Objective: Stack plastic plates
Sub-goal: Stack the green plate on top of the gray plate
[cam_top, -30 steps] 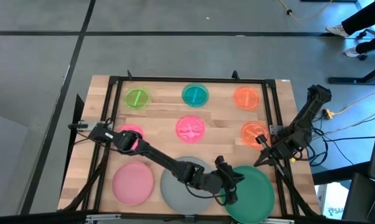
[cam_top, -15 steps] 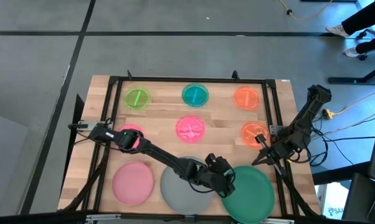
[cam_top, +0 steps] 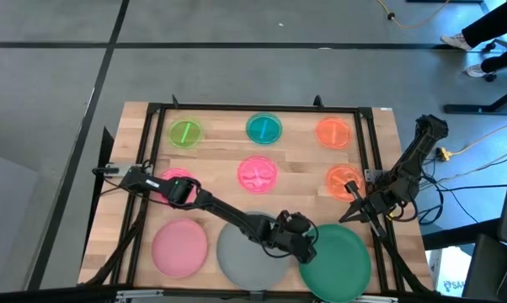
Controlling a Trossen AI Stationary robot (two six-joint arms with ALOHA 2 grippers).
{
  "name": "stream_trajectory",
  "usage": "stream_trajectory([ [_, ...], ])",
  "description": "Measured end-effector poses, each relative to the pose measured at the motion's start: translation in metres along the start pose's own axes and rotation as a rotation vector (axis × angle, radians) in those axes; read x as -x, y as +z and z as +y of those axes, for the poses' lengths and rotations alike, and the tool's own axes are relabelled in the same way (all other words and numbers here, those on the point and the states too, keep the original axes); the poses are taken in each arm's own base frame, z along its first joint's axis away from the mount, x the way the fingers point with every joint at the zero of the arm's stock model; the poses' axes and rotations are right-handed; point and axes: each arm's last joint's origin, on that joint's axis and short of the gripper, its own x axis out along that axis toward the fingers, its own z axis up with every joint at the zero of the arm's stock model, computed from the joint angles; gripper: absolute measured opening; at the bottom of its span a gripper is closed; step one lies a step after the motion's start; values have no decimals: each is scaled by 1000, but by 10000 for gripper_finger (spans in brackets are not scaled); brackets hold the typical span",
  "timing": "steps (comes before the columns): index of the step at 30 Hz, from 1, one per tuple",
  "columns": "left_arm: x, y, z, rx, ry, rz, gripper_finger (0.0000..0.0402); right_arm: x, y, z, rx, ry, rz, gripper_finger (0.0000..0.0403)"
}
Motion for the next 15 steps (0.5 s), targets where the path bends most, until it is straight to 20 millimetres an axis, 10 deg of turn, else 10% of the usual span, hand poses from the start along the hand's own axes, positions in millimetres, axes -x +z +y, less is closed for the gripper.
stream_trajectory([
  [15,-17,-8,9,54,-42,75,127,0,-1,0,5,-1,12,2],
])
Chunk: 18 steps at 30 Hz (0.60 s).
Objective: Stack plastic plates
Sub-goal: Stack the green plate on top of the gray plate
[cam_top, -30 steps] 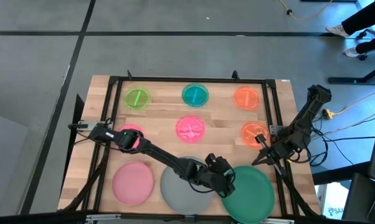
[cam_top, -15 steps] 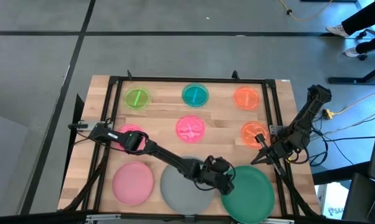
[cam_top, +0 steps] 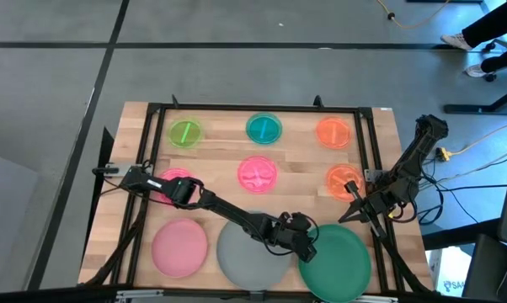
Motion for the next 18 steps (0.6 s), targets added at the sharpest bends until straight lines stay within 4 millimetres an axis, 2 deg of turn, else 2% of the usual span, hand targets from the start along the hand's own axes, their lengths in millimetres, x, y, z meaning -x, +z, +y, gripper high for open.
stream_trajectory([
  [14,-6,12,9,-10,21,-20,21,0,0,0,-1,-1,-2,2],
  [18,-7,15,11,-28,19,-35,6,0,0,0,0,-1,-2,2],
])
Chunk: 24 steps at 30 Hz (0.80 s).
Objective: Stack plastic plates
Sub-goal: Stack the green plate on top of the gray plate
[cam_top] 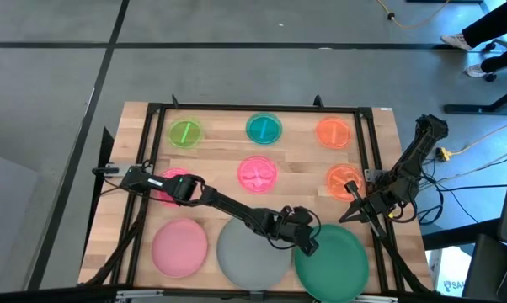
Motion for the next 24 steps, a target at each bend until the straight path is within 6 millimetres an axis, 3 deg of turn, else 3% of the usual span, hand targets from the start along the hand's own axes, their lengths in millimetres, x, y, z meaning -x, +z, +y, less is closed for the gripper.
stream_trajectory([
  [11,4,8,-5,-54,-15,-68,4,0,3,0,-15,-1,-34,2],
  [24,60,22,-23,-165,83,-1,7,2,16,2,-14,90,-167,2],
])
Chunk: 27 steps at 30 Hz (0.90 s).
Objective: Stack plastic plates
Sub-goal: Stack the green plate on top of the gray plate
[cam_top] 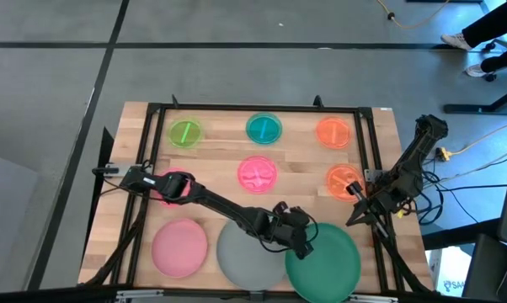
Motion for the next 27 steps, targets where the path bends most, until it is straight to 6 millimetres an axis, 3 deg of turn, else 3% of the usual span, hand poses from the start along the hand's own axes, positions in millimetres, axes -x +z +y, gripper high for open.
stream_trajectory([
  [13,93,14,3,-66,224,53,9,-1,-2,0,3,1,15,2],
  [27,162,-31,7,-39,520,70,9,-1,-3,0,4,1,24,2],
])
